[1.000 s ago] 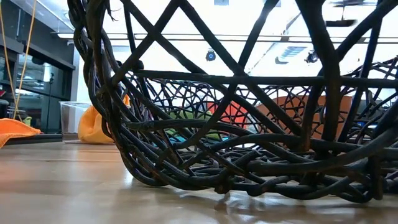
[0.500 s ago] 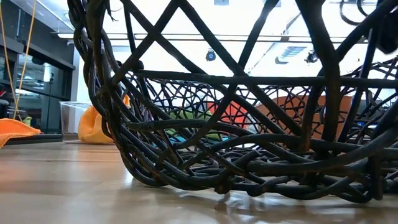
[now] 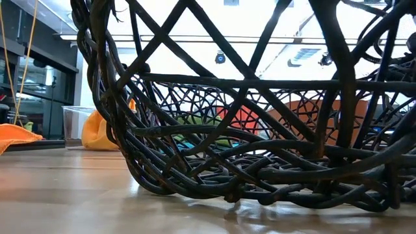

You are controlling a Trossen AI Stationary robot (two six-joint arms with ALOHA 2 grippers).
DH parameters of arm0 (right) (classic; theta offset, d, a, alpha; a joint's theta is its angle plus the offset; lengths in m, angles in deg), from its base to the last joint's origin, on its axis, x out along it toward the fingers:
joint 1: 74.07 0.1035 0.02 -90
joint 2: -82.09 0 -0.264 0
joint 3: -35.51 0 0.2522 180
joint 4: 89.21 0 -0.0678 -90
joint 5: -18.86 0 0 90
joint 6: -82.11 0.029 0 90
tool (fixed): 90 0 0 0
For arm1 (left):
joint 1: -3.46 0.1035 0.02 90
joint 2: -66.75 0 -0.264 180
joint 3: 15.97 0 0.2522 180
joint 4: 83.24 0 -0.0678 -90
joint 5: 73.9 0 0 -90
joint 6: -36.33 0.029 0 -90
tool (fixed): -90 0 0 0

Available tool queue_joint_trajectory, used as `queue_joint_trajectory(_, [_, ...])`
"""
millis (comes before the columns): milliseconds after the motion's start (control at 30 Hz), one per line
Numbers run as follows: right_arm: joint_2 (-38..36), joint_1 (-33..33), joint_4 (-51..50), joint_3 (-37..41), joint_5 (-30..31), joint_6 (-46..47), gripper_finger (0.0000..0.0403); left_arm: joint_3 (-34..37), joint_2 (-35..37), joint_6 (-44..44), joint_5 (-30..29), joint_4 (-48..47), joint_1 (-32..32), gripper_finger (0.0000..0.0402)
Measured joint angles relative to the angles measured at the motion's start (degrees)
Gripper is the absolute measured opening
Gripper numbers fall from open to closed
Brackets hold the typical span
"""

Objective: Sort microfiber towel by color & place in baskets
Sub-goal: Put the right orange towel into the transparent bin

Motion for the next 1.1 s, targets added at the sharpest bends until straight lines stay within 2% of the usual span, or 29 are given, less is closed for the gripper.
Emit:
queue_joint_trajectory(100, [-0.02,0.00,-0.75,-1.21,0.67,-1.11,0.0191,0.00,0.00,0.00,-0.13,-0.11,0.00,0.0195])
queue_joint_trajectory(233, [0.00,0.00,-1.42,-3.95,-0.04,-5.01,0.0041,0.00,-0.02,-0.02,-0.22,-0.13,0.00,0.0195])
queue_joint_trajectory(267, [0.00,0.00,-1.45,-5.09,-0.81,-6.56,0.0022,0.00,-0.01,-0.02,-0.29,-0.13,0.00,0.0195])
queue_joint_trajectory(367, [-0.02,0.00,-3.64,-8.33,-5.06,-8.74,0.0018,0.00,-0.02,0.00,-0.45,-0.13,0.00,0.0195])
queue_joint_trajectory(500, [-0.66,-0.01,-9.58,-15.73,-7.21,-11.90,0.0005,0.00,-0.02,0.04,-1.45,-0.13,-0.02,0.0195])
queue_joint_trajectory(700, [-2.46,-3.24,-17.04,-34.01,-2.43,-18.97,0.0002,0.00,-0.04,1.81,-2.88,-0.13,-0.02,0.0195])
queue_joint_trajectory(800, [-2.15,-5.15,-18.79,-44.18,4.48,-21.83,0.0001,0.00,-0.04,2.98,-4.71,-0.13,-0.02,0.0195])
queue_joint_trajectory(1000, [1.81,-7.74,-16.72,-59.25,26.82,-38.81,0.0001,0.00,-0.04,4.18,-6.12,-0.10,-0.02,0.0195])
queue_joint_trajectory(1100, [5.34,-10.62,-12.34,-62.55,31.41,-48.51,0.0001,0.02,-0.04,5.33,-7.47,0.32,-0.02,0.0195])
